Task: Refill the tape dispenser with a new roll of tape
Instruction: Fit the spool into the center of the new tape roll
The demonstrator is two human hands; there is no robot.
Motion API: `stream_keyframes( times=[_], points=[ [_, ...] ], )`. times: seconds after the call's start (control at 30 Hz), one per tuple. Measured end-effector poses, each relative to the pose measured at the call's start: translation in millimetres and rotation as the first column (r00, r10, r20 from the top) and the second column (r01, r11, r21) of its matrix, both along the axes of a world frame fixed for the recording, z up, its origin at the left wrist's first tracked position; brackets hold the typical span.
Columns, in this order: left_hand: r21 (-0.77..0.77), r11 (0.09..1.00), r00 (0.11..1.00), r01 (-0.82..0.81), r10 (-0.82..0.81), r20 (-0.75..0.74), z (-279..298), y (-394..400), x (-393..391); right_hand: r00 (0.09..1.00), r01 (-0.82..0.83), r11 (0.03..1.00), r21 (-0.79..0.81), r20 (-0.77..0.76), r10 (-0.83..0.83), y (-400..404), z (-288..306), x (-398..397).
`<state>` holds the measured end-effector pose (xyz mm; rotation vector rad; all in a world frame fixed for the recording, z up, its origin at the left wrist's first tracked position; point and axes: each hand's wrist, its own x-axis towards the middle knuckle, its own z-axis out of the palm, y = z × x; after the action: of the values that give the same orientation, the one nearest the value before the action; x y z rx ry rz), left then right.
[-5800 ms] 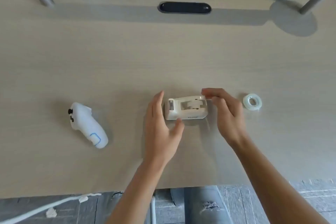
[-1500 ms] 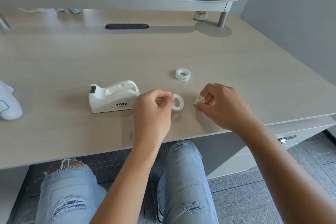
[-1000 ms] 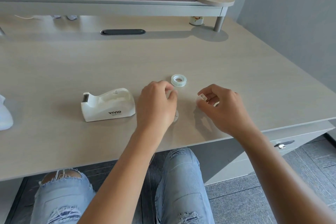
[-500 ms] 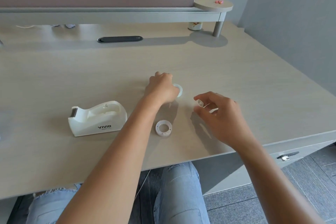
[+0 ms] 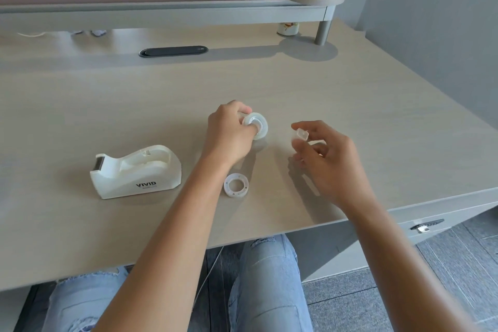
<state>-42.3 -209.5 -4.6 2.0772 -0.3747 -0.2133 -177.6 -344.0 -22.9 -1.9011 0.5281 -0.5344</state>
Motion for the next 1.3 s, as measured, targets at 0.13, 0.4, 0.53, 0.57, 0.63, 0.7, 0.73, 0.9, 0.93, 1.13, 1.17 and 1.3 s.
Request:
stream_keyframes(
  times=[0.13,0.4,0.53,0.57,0.63,0.7,0.73,0.9,0.93,1.13,1.17,1.3],
  points=[
    [-0.172,0.980,0.994,-0.096,0.085,-0.070,5,11,-26,0.992,-0.049,0.959,0.280,0.123,0.015,3,5,-6],
    [-0.420,0.880,0.963,-0.221,0.130,-0.235,6,33,-63,0.977,-0.129,0.860,0.493,0.212,0.024,17,23,-10],
    [-0.496,0.839,0.965,-0.226,0.124,-0.231,11,43,-75,0.976,-0.093,0.940,0.327,0.218,0.020,32,31,-14],
    [-0.513,0.829,0.966,-0.223,0.116,-0.232,12,45,-78,0.975,-0.099,0.954,0.283,0.221,0.036,36,33,-14],
    [-0.548,0.811,0.968,-0.205,0.085,-0.236,15,49,-84,0.974,-0.109,0.980,0.164,0.216,0.072,43,37,-14],
    [-0.579,0.795,0.970,-0.182,0.048,-0.239,17,54,-89,0.974,-0.124,0.990,0.072,0.201,0.107,50,39,-11],
    [-0.590,0.788,0.970,-0.175,0.036,-0.240,18,56,-91,0.974,-0.131,0.990,0.042,0.189,0.121,53,39,-10],
    [-0.610,0.772,0.971,-0.178,0.038,-0.235,16,64,-92,0.980,-0.103,0.993,-0.063,0.165,0.113,63,43,-9],
    [-0.616,0.767,0.973,-0.178,0.045,-0.226,16,65,-93,0.980,-0.098,0.993,-0.072,0.169,0.109,65,44,-8],
    [-0.645,0.740,0.975,-0.190,0.064,-0.213,17,68,-94,0.980,-0.113,0.989,-0.095,0.151,0.126,69,45,-3],
    [-0.641,0.744,0.975,-0.189,0.064,-0.214,17,69,-94,0.977,-0.134,0.989,-0.069,0.159,0.144,68,46,-3],
    [-0.656,0.737,0.980,-0.164,0.047,-0.193,17,73,-93,0.970,-0.194,0.981,0.013,0.153,0.190,60,49,-3]
  ],
)
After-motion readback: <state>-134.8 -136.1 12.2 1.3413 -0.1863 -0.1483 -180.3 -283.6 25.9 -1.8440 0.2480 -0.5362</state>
